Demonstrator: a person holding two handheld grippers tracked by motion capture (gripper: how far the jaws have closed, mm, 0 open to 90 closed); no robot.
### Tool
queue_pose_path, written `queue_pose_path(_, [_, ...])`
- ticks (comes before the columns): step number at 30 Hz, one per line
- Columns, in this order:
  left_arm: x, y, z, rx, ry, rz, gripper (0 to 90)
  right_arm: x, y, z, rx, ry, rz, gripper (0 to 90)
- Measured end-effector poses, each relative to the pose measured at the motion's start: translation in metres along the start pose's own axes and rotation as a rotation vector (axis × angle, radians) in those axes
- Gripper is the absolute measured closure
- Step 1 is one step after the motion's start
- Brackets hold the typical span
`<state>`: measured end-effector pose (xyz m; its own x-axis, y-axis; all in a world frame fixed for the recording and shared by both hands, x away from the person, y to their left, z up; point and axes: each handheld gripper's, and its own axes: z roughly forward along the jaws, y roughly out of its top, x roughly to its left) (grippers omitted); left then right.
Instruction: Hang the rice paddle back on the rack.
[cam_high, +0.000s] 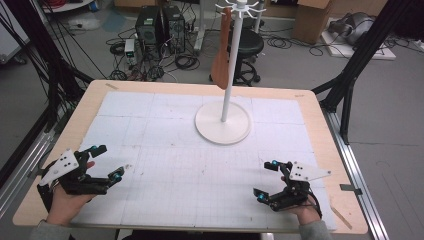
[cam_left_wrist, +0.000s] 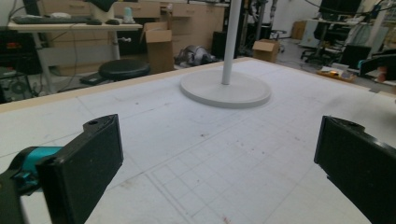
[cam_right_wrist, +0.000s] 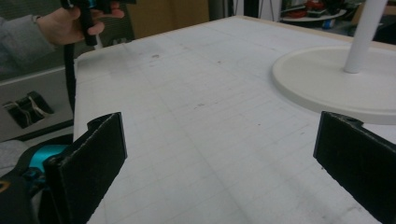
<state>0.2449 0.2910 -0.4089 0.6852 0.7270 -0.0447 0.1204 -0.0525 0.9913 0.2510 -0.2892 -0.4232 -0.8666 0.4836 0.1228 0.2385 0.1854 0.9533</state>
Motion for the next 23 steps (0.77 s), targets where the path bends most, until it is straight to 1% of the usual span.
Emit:
queue_pose_path(2, [0.001, -0.002, -0.005, 0.005, 0.006, -0.002, 1.7, -0.001, 0.000, -0.002, -0.008, -0.020, 0.004, 1.2])
queue_pose_path(5, [0.002, -0.005, -0.010, 0.015, 0.028, -0.006, 1.7, -0.002, 0.000, -0.003, -0.012, -0.048, -0.004, 1.1])
queue_pose_path(7, [0.004, -0.006, -0.013, 0.013, 0.041, -0.007, 1.8, -0.003, -0.001, -0.006, -0.023, -0.072, 0.002, 1.2])
queue_pose_path(11, [0.006, -0.009, -0.014, 0.013, 0.053, -0.015, 1.7, -0.008, -0.001, -0.017, -0.092, -0.108, 0.040, 1.2])
queue_pose_path(12, [0.006, -0.009, -0.013, 0.015, 0.054, -0.012, 1.7, -0.009, -0.002, -0.019, -0.107, -0.125, 0.045, 1.2])
queue_pose_path(13, [0.006, -0.010, -0.013, 0.021, 0.054, -0.005, 1.7, -0.011, -0.003, -0.022, -0.111, -0.148, 0.048, 1.2])
queue_pose_path(15, [0.006, -0.010, -0.013, 0.029, 0.061, 0.000, 1.7, -0.012, -0.005, -0.026, -0.107, -0.176, 0.055, 1.2])
queue_pose_path(17, [0.006, -0.010, -0.015, 0.025, 0.065, 0.002, 1.8, -0.012, -0.006, -0.028, -0.102, -0.190, 0.052, 1.2])
queue_pose_path(21, [0.007, -0.007, -0.022, -0.010, 0.081, -0.022, 1.8, -0.011, -0.005, -0.031, -0.113, -0.210, 0.052, 1.2])
queue_pose_path(23, [0.008, -0.008, -0.026, -0.014, 0.085, -0.028, 1.7, -0.012, -0.006, -0.033, -0.120, -0.213, 0.056, 1.2])
